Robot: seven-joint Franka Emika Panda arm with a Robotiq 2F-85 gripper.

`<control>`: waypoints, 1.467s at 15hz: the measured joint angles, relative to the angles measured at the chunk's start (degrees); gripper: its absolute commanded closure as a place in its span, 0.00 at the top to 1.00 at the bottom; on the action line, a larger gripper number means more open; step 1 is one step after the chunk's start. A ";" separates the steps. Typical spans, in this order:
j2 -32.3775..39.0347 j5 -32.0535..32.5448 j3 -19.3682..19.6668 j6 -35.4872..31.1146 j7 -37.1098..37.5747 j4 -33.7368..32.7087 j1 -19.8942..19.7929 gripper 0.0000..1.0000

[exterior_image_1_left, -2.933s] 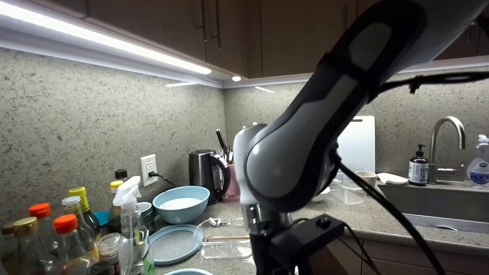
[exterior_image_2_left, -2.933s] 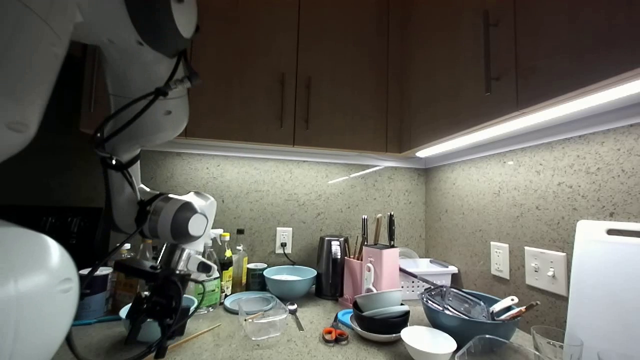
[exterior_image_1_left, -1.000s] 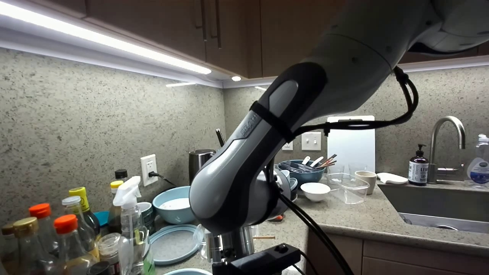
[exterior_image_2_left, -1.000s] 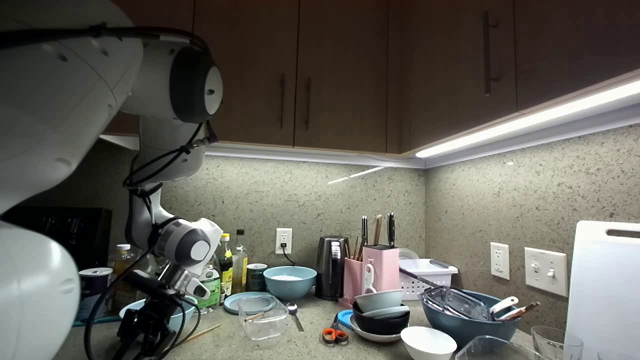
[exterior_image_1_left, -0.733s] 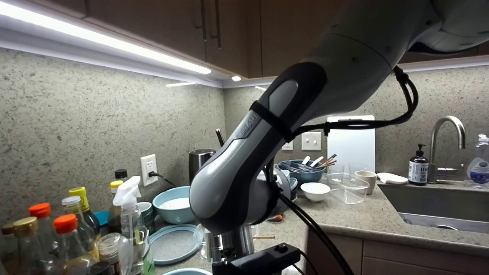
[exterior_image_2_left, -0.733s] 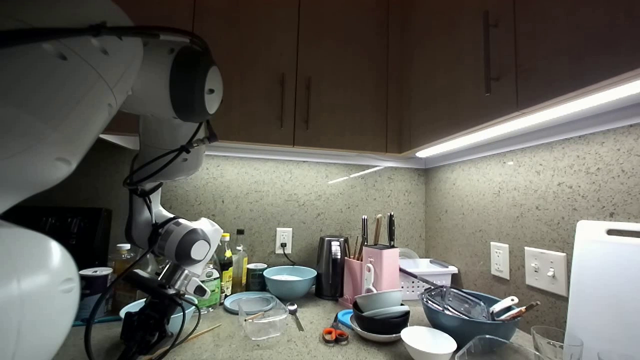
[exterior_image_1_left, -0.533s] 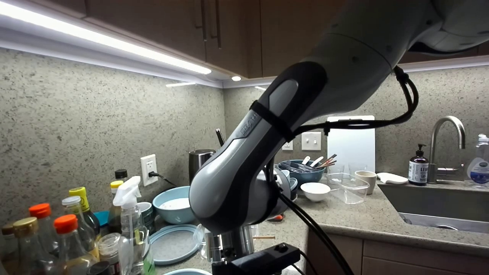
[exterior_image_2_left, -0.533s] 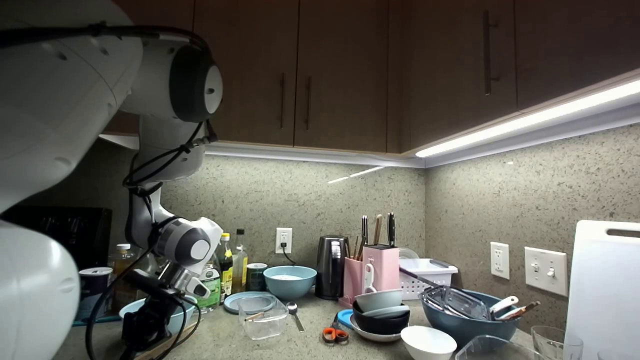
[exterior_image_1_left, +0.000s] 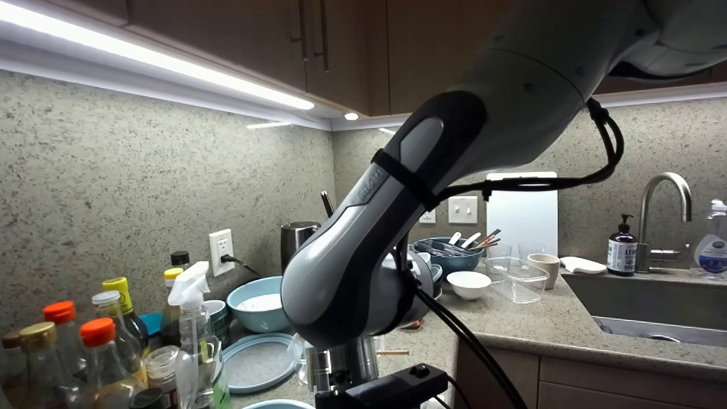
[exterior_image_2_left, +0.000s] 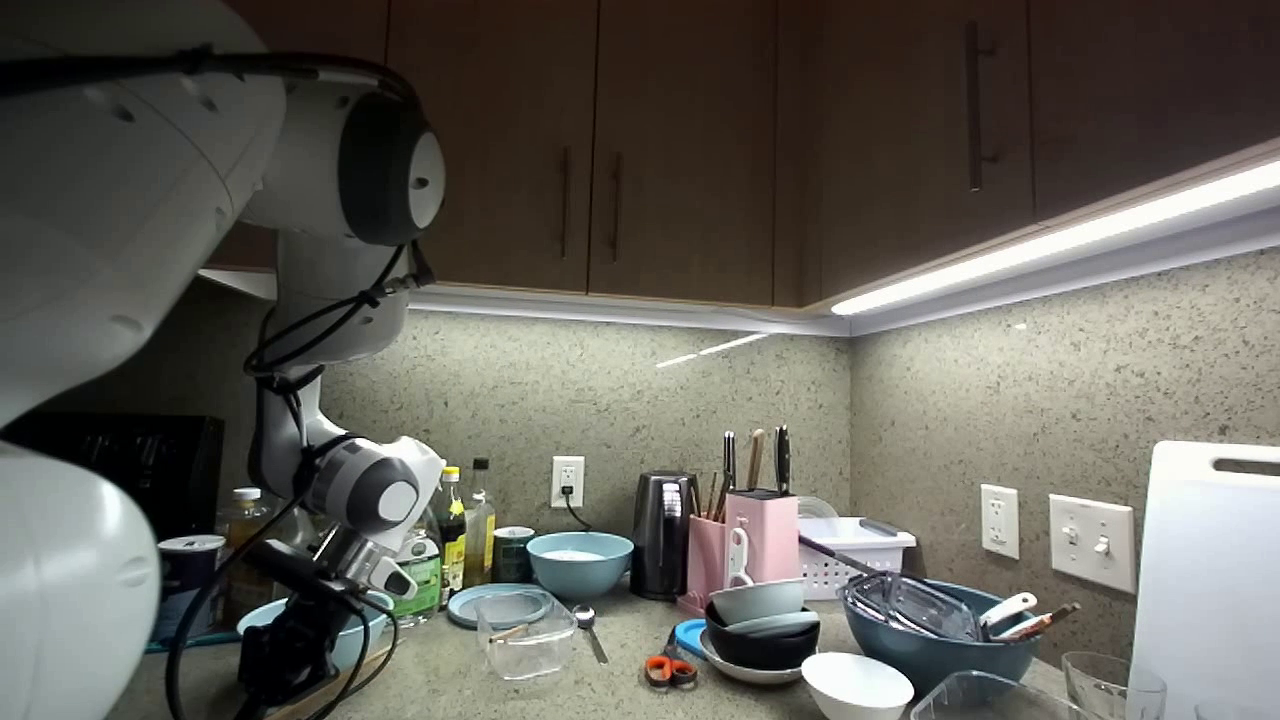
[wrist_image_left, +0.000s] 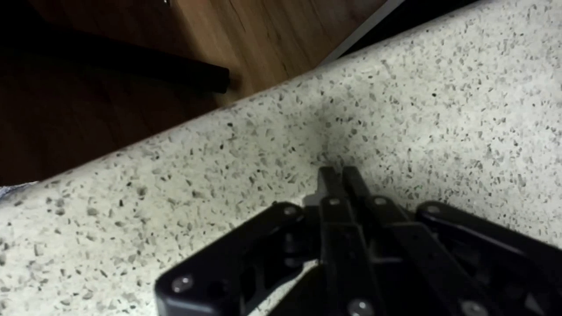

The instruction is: Put the chopstick in the Bowl

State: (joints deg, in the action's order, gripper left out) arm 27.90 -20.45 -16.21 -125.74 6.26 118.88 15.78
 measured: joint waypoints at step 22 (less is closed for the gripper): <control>-29.30 -0.80 -1.05 -16.78 33.04 25.23 6.20 0.07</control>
State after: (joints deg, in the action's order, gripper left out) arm -1.39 -21.25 -17.25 -142.51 39.30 144.11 21.98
